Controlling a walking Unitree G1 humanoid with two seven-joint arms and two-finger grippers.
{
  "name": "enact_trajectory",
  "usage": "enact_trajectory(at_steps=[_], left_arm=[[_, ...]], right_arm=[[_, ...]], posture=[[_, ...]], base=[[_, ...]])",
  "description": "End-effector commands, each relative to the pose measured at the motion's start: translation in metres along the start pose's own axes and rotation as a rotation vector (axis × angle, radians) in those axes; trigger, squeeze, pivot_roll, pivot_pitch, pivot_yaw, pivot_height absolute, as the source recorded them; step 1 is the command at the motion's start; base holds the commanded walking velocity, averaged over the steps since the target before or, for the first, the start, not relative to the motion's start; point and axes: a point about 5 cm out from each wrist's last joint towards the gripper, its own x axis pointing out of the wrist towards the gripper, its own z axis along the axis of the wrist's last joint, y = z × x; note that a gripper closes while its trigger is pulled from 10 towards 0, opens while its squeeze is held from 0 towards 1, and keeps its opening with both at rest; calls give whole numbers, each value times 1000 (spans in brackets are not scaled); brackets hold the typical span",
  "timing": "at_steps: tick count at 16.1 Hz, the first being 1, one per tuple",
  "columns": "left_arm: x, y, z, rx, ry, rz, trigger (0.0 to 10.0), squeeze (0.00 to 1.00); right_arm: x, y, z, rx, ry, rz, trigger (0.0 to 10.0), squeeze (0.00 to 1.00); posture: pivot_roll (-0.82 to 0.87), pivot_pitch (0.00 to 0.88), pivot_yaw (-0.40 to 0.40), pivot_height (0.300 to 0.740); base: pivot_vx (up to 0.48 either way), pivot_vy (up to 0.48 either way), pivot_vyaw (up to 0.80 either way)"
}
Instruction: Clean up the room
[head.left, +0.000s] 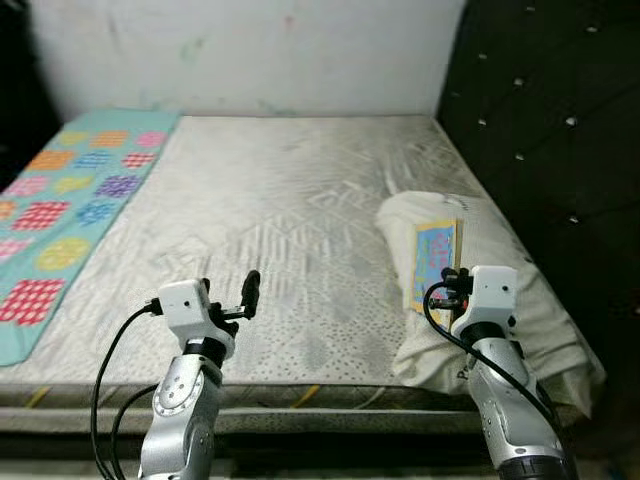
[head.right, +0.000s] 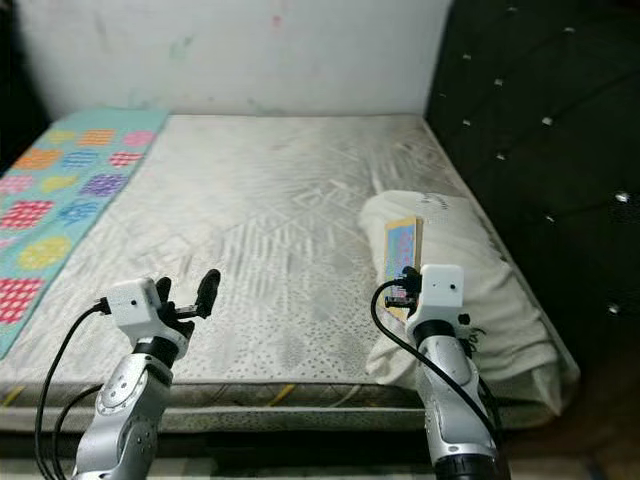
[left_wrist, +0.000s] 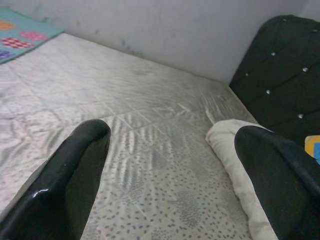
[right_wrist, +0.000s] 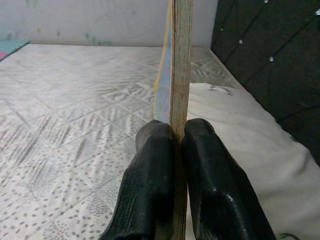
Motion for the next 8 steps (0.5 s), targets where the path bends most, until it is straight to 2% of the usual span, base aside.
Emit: enact_trajectory(at_steps=[1, 8], left_arm=[[1, 0, 3, 5, -12, 5, 10000, 0], [1, 1, 2, -11, -2, 21, 10000, 0]], right_arm=[[4, 2, 13, -5, -60, 3, 10000, 0], [3, 2, 12, -3, -58, 2, 10000, 0]], posture=[[-142, 0, -7, 740], [-142, 0, -4, 740]], base=[[0, 0, 0], [0, 0, 0]])
